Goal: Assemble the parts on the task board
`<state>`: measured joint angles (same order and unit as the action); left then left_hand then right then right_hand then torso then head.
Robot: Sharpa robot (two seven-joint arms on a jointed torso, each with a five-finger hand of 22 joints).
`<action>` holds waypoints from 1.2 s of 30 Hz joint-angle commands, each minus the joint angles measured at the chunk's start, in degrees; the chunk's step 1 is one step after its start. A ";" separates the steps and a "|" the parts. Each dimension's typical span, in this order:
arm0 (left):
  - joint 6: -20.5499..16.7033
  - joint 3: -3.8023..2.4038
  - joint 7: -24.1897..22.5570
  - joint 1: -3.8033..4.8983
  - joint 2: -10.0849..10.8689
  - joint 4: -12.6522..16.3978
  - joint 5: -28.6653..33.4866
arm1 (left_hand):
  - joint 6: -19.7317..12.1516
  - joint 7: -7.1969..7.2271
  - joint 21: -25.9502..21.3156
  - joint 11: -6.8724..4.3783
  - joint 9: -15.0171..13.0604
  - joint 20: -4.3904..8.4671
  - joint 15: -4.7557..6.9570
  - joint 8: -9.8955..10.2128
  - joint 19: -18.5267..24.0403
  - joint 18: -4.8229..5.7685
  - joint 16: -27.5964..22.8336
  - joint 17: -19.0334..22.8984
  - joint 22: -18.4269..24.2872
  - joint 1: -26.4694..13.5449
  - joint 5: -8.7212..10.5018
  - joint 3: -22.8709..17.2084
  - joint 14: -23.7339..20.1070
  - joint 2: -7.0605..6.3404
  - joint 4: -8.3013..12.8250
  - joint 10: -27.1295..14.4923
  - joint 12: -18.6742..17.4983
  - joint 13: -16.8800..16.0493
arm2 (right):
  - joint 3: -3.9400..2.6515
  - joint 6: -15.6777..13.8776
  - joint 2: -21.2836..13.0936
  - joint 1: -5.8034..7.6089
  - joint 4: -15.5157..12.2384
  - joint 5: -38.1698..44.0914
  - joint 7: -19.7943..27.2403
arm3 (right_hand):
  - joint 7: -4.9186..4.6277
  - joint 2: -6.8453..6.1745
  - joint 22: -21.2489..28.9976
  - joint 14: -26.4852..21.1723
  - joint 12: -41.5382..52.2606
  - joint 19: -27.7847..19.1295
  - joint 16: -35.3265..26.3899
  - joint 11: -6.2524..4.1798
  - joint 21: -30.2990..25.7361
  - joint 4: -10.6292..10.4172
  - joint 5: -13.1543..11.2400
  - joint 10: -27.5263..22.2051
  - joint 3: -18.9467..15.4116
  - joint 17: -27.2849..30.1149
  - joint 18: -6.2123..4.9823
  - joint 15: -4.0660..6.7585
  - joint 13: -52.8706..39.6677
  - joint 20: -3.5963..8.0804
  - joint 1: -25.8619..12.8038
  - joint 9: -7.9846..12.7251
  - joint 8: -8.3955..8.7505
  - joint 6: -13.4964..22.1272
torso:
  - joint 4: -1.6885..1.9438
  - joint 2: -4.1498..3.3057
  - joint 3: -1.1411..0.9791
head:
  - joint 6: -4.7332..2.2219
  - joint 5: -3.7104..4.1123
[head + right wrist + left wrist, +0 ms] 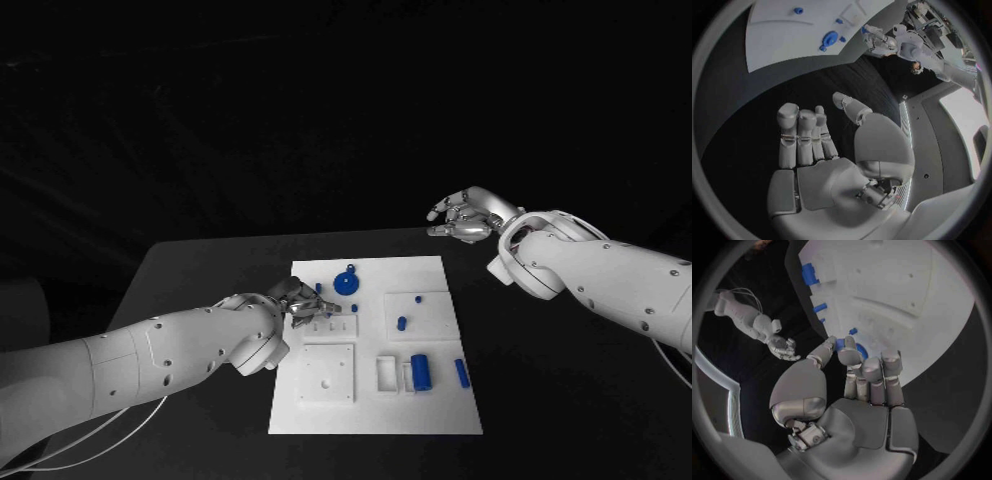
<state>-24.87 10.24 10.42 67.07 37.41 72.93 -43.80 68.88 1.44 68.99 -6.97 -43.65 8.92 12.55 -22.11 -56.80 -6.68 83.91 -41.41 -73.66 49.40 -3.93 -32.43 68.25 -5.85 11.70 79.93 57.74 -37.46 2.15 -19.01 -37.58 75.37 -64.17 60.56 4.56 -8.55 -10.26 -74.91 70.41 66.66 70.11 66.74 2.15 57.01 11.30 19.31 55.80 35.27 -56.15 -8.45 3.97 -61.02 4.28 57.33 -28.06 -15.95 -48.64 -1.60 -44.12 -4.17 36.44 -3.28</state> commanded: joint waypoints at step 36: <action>27.33 -1.95 -25.87 0.86 2.50 2.78 29.02 | -6.50 -3.29 -4.18 2.48 -1.86 4.50 -2.21 2.54 5.16 1.59 -4.04 1.41 1.10 2.80 1.12 3.59 -6.01 9.51 1.32 -5.95 -4.67 1.77 | 3.66 3.38 -1.28 -2.41 -19.85 9.39 1.93 | -0.60 -0.28 -1.11 0.20 0.80 -0.59 -0.62 0.50 -0.31 4.42 -5.83 -0.97 0.02 -0.17 -6.55 -0.29 0.67 -0.02 3.22 -0.31 0.85 0.90 | -0.10 -0.04 -0.13 | -3.98 0.40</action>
<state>0.44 8.35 -14.11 67.88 39.98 75.46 -15.76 62.70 -1.84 65.00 -4.49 -45.48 7.15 10.14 -19.74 -52.18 -5.75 80.13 -40.03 -72.55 50.11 -2.46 -28.79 62.92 1.03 12.60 74.40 53.25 -35.68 5.81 -16.56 -38.92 72.99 -83.86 68.85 5.62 -8.52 -10.49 -74.95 70.32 67.18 69.79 66.28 2.76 57.01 15.50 13.16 55.19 35.35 -56.25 -8.45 3.89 -60.42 4.39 60.13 -28.36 -15.41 -48.40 -1.70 -44.15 -4.27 32.39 -2.89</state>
